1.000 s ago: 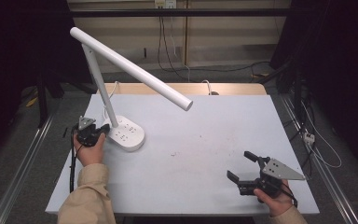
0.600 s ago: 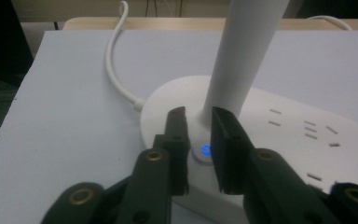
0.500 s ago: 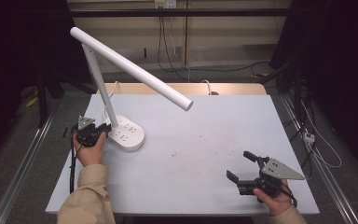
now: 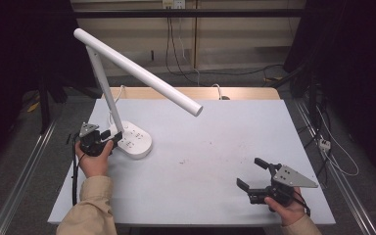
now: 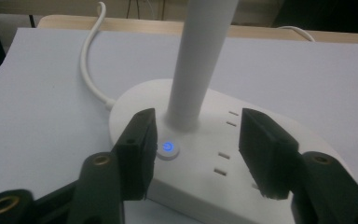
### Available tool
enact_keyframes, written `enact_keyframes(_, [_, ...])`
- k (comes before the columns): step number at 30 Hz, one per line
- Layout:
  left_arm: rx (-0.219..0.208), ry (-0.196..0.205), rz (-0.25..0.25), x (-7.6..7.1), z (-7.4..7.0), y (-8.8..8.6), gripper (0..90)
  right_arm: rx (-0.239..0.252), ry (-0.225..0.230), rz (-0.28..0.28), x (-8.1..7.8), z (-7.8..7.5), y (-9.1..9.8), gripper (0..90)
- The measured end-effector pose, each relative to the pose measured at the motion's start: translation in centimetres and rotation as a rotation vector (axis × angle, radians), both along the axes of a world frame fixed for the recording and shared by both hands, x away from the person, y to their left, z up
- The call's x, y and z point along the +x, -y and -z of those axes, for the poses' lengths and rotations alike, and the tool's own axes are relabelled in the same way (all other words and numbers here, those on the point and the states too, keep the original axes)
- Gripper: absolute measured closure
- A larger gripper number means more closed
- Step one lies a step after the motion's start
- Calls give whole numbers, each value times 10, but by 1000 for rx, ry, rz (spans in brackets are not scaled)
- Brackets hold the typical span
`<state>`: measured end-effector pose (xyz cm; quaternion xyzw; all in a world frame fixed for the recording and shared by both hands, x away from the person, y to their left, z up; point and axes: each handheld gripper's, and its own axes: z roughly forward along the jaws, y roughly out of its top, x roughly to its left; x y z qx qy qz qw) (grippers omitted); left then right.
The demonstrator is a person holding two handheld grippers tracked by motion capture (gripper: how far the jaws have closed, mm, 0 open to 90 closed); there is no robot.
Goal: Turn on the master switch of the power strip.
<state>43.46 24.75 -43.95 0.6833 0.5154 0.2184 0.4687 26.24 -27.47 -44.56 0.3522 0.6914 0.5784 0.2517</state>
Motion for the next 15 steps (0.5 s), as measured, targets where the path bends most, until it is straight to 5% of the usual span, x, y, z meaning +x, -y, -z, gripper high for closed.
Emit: enact_keyframes(15, [-9,11,79,-15,-13,8,260,1,1,1,-2,-1,0,44])
